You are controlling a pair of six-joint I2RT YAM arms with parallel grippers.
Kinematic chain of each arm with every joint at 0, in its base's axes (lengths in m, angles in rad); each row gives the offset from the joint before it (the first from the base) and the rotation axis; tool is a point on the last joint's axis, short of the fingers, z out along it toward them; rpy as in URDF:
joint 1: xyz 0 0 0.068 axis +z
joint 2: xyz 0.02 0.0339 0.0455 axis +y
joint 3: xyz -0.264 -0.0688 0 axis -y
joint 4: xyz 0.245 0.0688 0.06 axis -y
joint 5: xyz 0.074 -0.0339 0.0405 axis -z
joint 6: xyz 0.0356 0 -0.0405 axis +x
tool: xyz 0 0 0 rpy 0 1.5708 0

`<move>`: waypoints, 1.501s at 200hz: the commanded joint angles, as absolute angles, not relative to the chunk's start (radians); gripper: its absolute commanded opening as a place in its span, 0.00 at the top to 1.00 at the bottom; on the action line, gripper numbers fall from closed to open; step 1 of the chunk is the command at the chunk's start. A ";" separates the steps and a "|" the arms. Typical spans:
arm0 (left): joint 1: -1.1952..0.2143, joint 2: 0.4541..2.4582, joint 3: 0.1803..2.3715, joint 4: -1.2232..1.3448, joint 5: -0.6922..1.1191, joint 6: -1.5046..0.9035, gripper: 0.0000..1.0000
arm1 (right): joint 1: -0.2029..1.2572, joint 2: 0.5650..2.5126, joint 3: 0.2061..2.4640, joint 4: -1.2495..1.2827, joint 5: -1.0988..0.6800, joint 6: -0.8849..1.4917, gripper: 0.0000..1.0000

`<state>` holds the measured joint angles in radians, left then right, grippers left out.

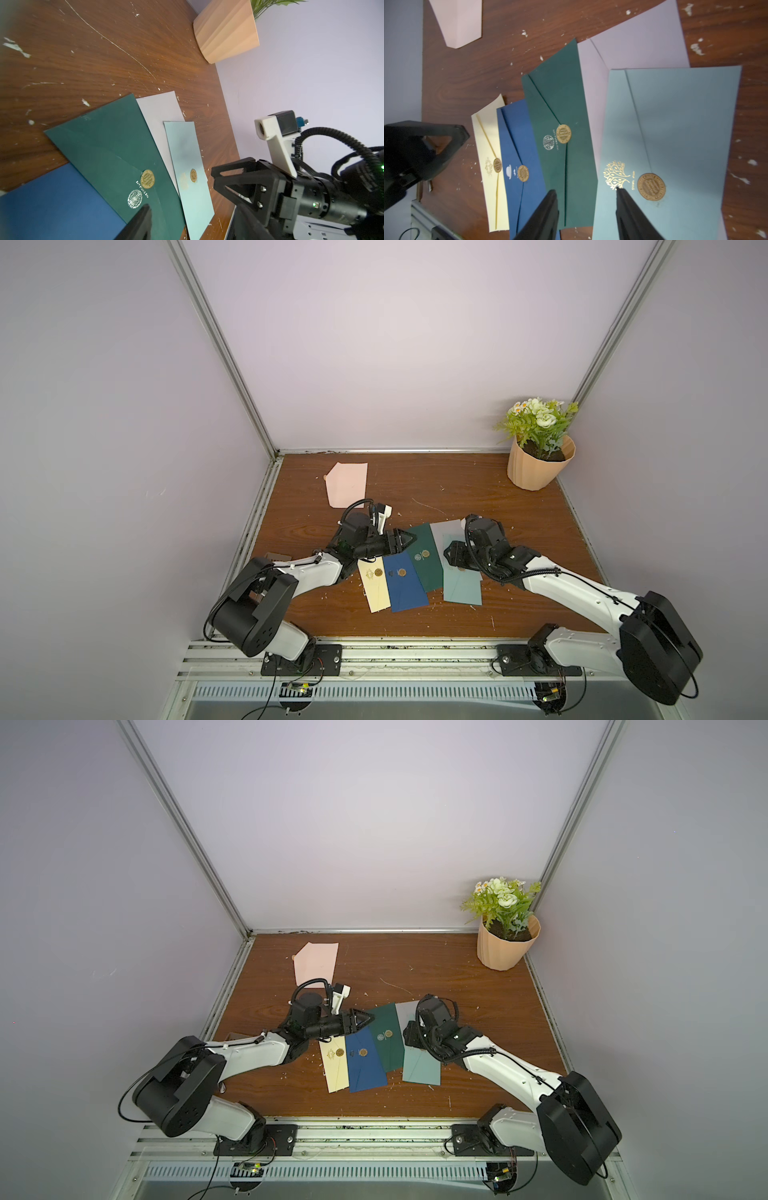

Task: Open the envelope
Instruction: Pick up the envelope from the envelope.

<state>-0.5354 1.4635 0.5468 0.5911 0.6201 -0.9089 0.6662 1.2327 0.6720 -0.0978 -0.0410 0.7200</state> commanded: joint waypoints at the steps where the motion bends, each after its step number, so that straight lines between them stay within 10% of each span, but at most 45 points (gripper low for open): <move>1: -0.533 1.380 0.520 0.527 0.525 -0.897 0.33 | 0.671 1.253 0.676 0.012 -0.163 0.748 0.53; 84: -0.373 1.068 0.320 0.275 0.386 -0.880 0.25 | 0.820 1.582 0.949 0.053 -0.270 0.703 0.53; 300: -0.404 1.309 0.335 0.575 0.578 -0.977 0.25 | 0.807 1.653 1.028 -0.109 -0.187 0.636 0.53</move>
